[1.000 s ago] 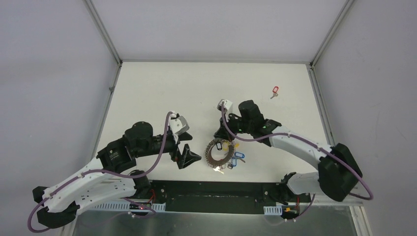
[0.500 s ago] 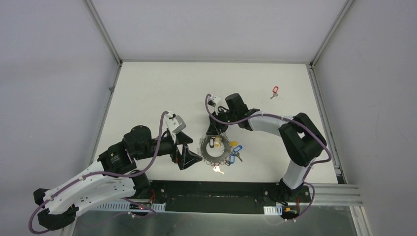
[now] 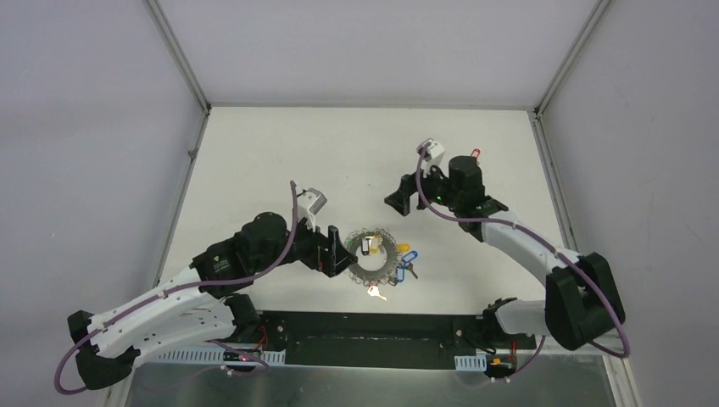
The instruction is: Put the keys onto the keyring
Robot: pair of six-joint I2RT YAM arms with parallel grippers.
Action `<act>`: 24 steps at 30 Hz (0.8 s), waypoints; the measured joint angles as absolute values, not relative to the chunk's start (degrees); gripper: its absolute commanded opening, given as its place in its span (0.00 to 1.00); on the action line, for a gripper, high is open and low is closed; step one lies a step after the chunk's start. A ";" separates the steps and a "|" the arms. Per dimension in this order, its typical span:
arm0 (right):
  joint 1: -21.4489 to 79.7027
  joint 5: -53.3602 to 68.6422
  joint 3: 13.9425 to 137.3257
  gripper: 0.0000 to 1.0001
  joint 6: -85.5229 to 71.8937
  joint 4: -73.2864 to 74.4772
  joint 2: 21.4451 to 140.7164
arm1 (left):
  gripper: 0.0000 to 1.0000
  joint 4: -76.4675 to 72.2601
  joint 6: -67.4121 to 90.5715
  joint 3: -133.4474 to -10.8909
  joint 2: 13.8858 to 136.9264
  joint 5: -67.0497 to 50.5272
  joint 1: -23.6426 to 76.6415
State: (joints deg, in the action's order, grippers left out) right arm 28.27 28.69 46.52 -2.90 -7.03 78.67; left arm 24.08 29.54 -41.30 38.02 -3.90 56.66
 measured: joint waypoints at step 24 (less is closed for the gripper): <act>0.30 1.87 63.53 0.83 -32.99 22.28 98.15 | 0.99 28.67 37.91 -52.80 65.52 -3.68 56.55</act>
State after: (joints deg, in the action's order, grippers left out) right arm 0.30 1.87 63.53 -32.99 22.28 98.15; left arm 28.67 37.91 -52.80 65.52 -3.68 56.55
